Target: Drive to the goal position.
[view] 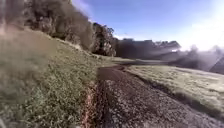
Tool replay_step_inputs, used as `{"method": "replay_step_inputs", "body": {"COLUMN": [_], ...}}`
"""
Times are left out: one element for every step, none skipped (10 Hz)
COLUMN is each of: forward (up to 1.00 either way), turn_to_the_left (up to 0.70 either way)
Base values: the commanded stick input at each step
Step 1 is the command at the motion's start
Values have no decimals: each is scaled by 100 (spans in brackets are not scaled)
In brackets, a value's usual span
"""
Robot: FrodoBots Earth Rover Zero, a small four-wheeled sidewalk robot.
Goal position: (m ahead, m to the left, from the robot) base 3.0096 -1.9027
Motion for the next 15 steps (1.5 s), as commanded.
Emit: {"method": "replay_step_inputs", "body": {"forward": [0,0,0,0,0,0,0,0,0,12,44,70,70,70,70], "turn_to_the_left": [0,0,0,0,0,0,0,0,0,0,0,0,0,0,0]}}
